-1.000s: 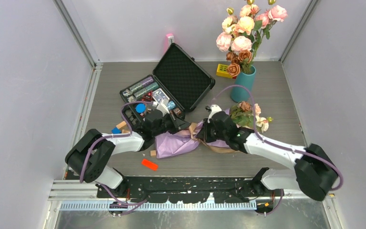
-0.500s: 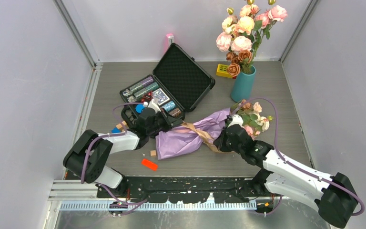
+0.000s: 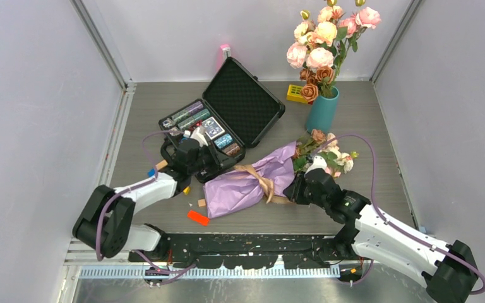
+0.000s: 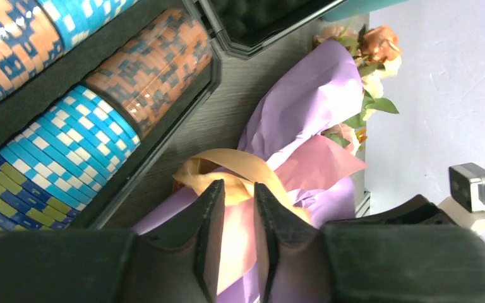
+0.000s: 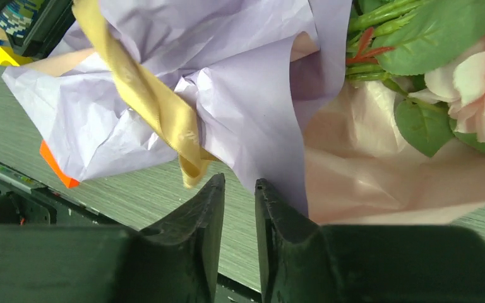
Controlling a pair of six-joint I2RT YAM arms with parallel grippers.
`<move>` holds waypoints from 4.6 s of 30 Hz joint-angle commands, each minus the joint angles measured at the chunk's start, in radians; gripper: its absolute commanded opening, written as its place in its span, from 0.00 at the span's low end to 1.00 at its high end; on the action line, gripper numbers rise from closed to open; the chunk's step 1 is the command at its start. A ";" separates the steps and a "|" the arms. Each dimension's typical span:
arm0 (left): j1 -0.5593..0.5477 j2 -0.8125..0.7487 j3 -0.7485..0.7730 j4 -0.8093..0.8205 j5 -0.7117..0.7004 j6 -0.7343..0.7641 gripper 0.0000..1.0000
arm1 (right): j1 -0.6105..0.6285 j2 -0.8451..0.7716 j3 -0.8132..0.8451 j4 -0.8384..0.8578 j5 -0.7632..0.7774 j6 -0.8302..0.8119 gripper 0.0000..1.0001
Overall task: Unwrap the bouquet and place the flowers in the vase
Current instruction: Untie the ribbon from the wrapping paper.
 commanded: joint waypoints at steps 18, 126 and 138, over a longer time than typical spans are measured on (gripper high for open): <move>-0.336 -0.234 0.018 -0.163 -0.172 0.088 0.56 | 0.003 0.226 0.239 0.058 -0.121 -0.151 0.41; 0.007 -0.006 0.663 -1.039 0.134 0.756 0.00 | 0.002 0.085 0.476 -0.359 0.057 -0.239 0.57; 0.007 -0.027 0.615 -1.035 0.099 0.760 0.00 | 0.003 0.582 0.695 -0.149 -0.201 -0.386 0.43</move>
